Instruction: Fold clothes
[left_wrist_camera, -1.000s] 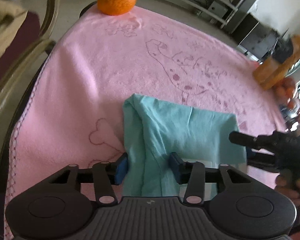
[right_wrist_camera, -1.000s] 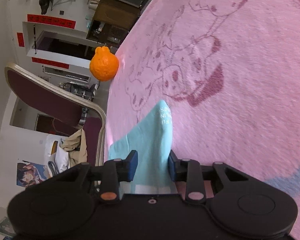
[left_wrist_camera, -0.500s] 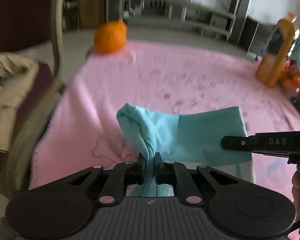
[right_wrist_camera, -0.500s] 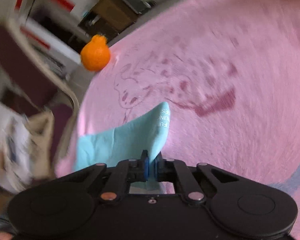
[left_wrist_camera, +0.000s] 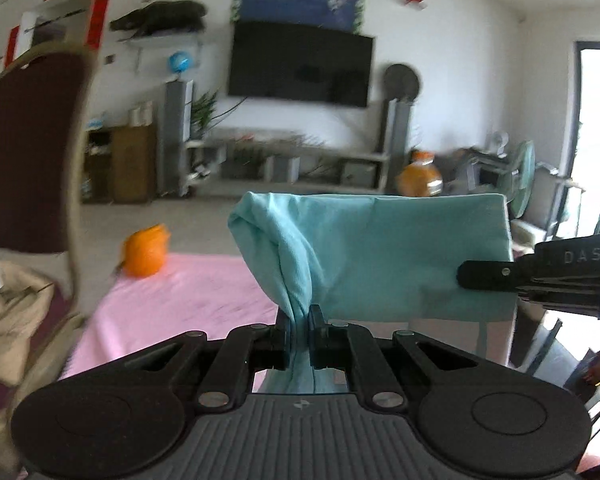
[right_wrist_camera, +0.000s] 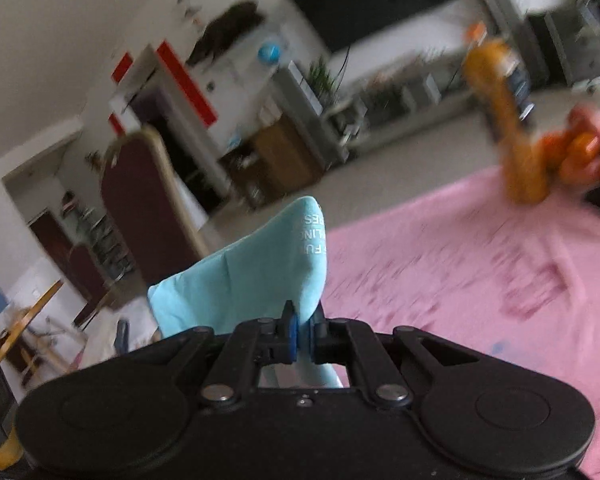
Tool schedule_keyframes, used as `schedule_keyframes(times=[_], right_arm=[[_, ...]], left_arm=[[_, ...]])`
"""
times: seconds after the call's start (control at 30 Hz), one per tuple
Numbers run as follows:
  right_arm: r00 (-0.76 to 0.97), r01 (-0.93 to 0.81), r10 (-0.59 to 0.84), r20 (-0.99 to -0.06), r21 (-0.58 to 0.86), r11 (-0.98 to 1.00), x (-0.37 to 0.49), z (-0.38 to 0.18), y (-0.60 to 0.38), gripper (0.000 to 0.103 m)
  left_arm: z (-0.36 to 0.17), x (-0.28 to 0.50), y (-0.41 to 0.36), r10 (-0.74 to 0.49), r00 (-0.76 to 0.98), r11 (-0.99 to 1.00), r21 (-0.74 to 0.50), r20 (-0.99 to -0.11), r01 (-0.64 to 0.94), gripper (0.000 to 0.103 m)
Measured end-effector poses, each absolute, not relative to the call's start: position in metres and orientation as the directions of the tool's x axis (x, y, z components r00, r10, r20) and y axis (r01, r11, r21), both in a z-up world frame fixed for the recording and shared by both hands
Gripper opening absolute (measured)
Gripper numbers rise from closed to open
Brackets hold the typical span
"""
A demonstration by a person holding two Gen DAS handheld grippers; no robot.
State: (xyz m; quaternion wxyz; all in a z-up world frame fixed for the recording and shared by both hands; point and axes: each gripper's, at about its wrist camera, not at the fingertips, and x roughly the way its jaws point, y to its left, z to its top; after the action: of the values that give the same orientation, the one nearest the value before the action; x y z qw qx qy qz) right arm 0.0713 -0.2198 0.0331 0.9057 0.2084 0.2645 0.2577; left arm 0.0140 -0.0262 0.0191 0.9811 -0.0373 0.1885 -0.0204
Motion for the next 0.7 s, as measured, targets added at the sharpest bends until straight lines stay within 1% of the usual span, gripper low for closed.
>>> schedule_keyframes(times=[0.2,0.3,0.5,0.7], right_arm=[[0.834,-0.259,0.428,-0.348,0.439,0.860,0.052,0.060,-0.301,0.005],[0.861,-0.203,0.363,-0.356,0.413,0.888,0.049,0.060,-0.335,0.005],[0.870,-0.112,0.274,-0.410,0.377,0.919,0.075,0.032,-0.386,0.005],[0.835,-0.058,0.263,-0.483,0.399,0.915,0.123,-0.012,-0.421,0.005]], left_arm=[[0.026,0.046,-0.108,-0.186,0.910,0.979,-0.147,-0.371,0.140,0.007],[0.020,0.058,-0.144,-0.232,0.894,0.970,-0.159,-0.383,0.184,0.007],[-0.010,0.093,-0.191,-0.269,0.846,0.963,-0.154,-0.460,0.222,0.007],[-0.039,0.132,-0.203,-0.245,0.813,0.969,-0.143,-0.527,0.200,0.007]])
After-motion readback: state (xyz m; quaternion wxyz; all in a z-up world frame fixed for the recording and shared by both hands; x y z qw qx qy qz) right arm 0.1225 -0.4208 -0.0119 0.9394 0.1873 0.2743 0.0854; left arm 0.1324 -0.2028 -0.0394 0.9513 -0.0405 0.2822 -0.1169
